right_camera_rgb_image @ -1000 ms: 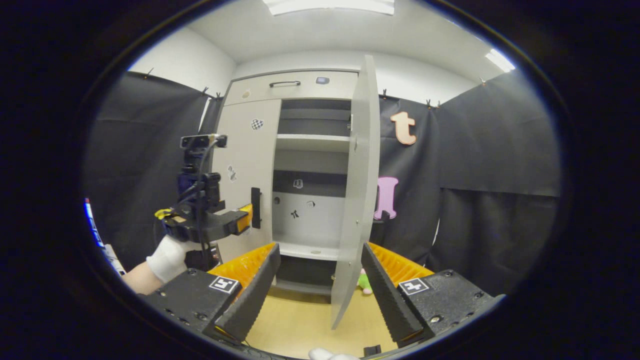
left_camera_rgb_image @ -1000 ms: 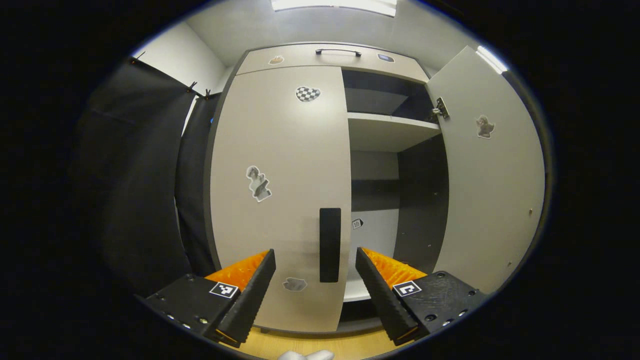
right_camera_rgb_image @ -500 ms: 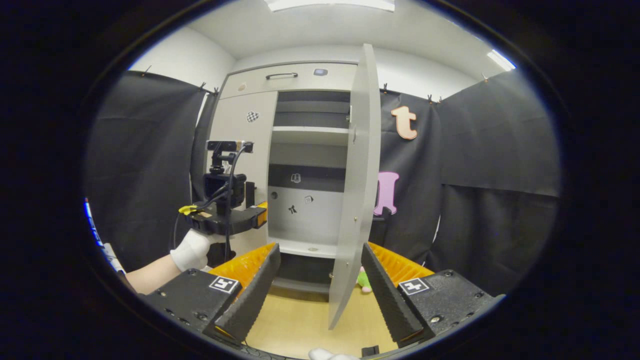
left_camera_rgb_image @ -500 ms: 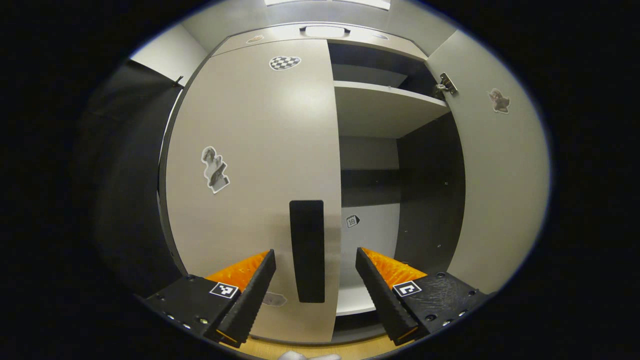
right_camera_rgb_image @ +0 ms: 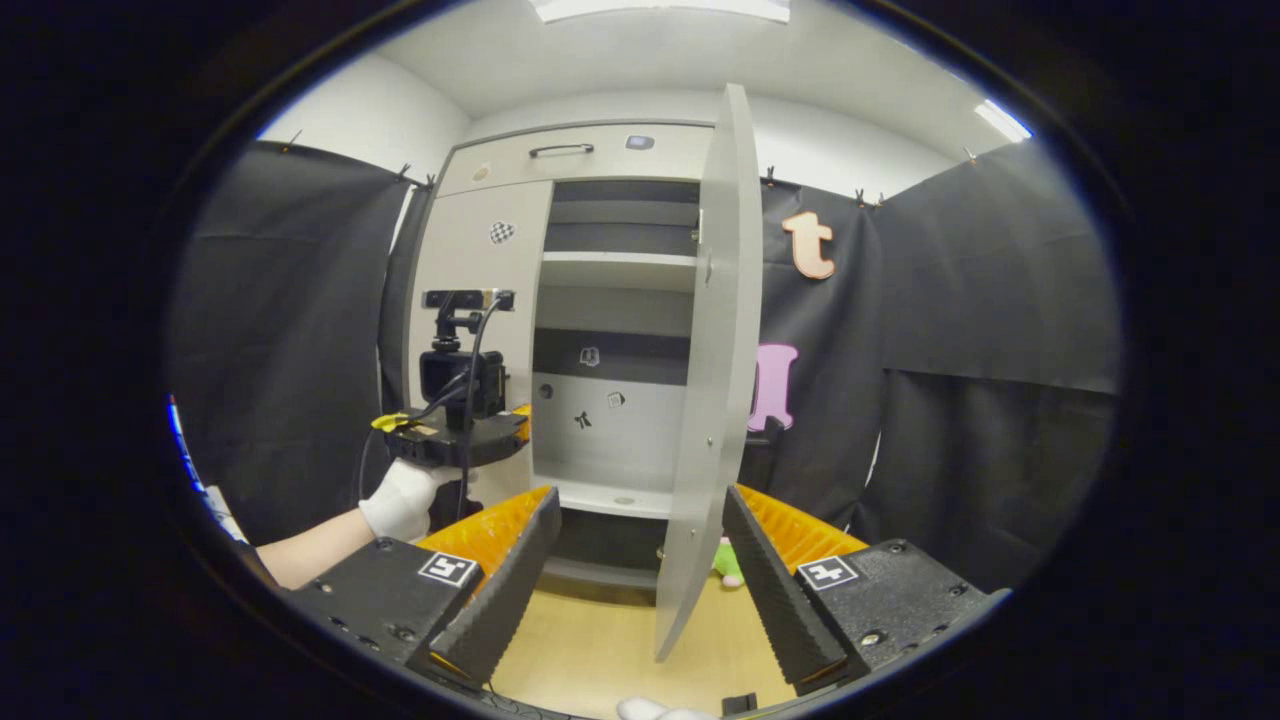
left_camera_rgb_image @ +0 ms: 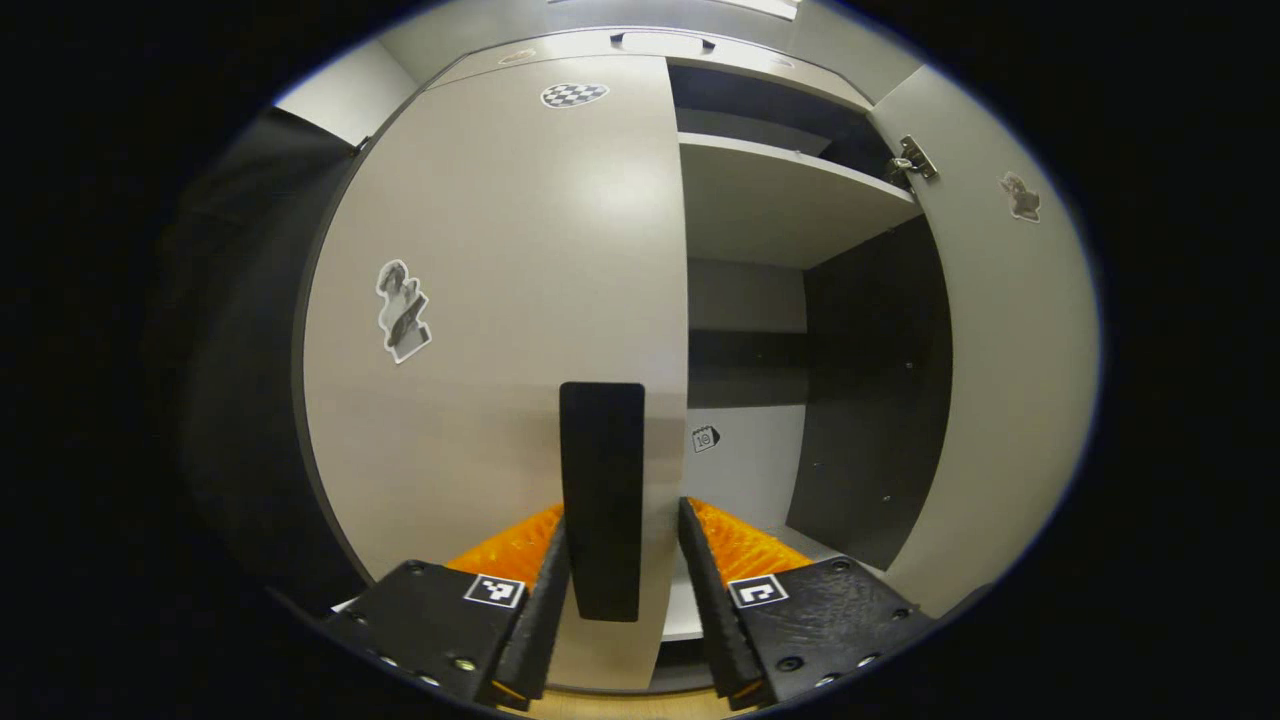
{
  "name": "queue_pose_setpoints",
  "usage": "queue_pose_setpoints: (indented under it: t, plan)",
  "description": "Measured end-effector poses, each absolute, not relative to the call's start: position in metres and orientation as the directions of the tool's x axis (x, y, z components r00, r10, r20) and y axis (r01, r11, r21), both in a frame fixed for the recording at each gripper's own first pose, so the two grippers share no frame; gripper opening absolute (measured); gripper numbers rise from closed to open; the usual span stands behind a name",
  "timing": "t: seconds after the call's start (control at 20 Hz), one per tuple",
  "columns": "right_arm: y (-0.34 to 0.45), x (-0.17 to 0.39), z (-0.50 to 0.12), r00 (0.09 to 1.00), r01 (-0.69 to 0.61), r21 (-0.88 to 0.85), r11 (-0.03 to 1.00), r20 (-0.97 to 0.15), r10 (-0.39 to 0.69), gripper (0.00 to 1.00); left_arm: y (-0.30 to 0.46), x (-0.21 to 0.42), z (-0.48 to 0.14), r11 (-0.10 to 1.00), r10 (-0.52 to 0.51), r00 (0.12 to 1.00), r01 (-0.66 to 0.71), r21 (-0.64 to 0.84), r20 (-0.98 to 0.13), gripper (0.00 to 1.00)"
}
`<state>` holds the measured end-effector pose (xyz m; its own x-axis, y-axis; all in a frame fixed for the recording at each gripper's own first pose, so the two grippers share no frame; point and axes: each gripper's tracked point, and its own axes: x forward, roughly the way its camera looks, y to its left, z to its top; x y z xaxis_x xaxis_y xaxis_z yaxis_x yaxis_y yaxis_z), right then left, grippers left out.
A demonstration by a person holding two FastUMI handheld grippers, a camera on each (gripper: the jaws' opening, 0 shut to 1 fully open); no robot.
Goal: Open the right door of the double-door shoe cabinet with the right hand, and open the left door with the left hand.
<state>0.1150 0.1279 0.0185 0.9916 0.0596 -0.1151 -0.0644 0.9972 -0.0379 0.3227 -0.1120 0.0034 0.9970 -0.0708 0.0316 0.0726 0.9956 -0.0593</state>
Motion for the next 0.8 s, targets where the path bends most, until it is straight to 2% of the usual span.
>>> queue_pose_setpoints:
  t: [0.05, 0.15, 0.2, 0.45, 0.55, 0.8]
  plan:
    - [0.129, 0.114, 0.019, 0.991, -0.065, -0.034, 0.997, -0.116, 0.061, 1.00, -0.106, 0.322, 0.000, 0.997, -0.060, 0.998, 0.060, -0.043, 0.021, 0.55]
    - [0.130, 0.114, 0.018, 0.991, -0.071, -0.029, 0.997, -0.118, 0.067, 1.00, -0.103, 0.322, 0.001, 0.995, -0.078, 0.997, 0.080, -0.058, 0.028, 0.30]
    - [0.131, 0.115, 0.018, 0.990, -0.075, -0.027, 0.997, -0.120, 0.071, 1.00, -0.103, 0.325, -0.002, 0.994, -0.085, 0.996, 0.086, -0.061, 0.016, 0.30]
    - [0.142, 0.109, 0.022, 0.987, -0.114, -0.022, 0.993, -0.114, 0.110, 1.00, -0.100, 0.323, 0.000, 0.996, -0.063, 0.998, 0.063, -0.055, 0.006, 0.07]
    - [0.145, 0.106, 0.023, 0.987, -0.120, -0.023, 0.993, -0.111, 0.117, 1.00, -0.101, 0.320, -0.002, 0.995, -0.079, 0.997, 0.079, -0.060, -0.001, 0.04]
    - [0.142, 0.099, 0.022, 0.987, -0.120, -0.011, 0.993, -0.113, 0.118, 1.00, -0.100, 0.309, -0.001, 0.993, -0.104, 0.995, 0.103, -0.063, -0.007, 0.04]
